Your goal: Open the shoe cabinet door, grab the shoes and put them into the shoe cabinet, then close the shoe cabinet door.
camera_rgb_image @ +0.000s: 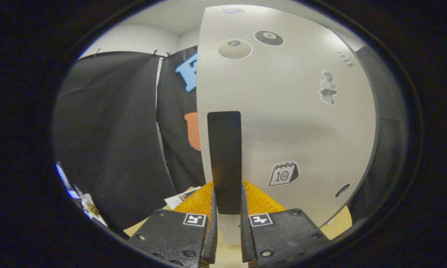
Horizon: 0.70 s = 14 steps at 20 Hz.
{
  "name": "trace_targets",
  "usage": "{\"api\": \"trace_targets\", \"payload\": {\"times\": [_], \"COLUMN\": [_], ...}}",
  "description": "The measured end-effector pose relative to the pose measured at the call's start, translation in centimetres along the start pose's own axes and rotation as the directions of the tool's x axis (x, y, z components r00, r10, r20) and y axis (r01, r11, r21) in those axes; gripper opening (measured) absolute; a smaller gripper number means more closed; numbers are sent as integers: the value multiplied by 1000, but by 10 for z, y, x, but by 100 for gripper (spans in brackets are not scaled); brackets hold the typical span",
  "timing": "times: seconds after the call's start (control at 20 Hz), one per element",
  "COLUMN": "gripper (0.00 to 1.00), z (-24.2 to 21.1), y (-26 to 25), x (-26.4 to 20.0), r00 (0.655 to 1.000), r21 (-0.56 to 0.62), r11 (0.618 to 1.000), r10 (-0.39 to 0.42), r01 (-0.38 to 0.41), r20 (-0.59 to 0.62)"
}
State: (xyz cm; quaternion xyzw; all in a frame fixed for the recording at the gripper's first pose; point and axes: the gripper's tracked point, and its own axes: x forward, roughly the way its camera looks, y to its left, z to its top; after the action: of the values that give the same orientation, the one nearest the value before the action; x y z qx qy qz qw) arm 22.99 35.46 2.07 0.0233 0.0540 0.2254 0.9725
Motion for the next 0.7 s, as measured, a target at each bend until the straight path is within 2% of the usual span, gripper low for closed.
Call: {"api": "trace_targets", "payload": {"times": [0.35, 0.7], "gripper": [28, 26], "z": [-15, -26], "y": [-17, -50], "x": [-89, -159], "r00": [1000, 1000], "r21": [9, 17], "r11": [1000, 999], "r10": [12, -31], "r01": [-12, 31], "r20": [4, -2]}}
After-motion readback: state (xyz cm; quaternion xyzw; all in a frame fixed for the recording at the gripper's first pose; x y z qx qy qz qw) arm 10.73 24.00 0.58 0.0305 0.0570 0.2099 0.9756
